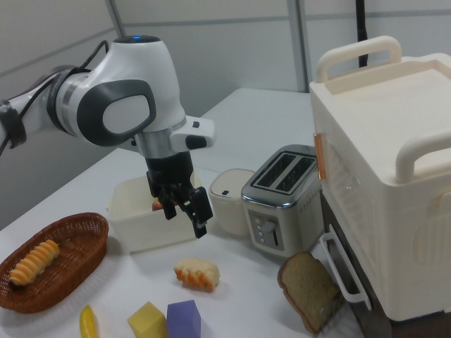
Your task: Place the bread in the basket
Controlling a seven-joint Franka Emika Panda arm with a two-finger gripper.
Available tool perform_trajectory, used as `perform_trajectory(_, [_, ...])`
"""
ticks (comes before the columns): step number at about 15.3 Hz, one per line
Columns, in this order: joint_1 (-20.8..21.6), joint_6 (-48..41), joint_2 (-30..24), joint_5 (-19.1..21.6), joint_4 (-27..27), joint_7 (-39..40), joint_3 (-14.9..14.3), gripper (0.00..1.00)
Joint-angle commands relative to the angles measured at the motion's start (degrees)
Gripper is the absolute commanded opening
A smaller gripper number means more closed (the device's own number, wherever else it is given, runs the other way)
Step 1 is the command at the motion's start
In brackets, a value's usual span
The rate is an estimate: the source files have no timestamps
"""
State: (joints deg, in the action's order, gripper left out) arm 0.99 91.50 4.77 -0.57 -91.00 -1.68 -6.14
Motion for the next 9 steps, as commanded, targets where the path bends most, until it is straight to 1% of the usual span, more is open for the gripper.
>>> perform_trajectory(1, [0.24,-1.76,-0.46,-0.66,0.04,-0.52,0.34,1.0])
perform_trajectory(5, [0.24,-1.85,-0.11,-0.66,-0.05,-0.43,0.34,1.0])
perform_trajectory(8, [0.59,-1.23,2.35,-0.57,-0.14,-0.43,0.86,1.0])
perform_trajectory(9, [1.29,-0.71,3.48,-0.57,-0.14,-0.25,0.87,1.0])
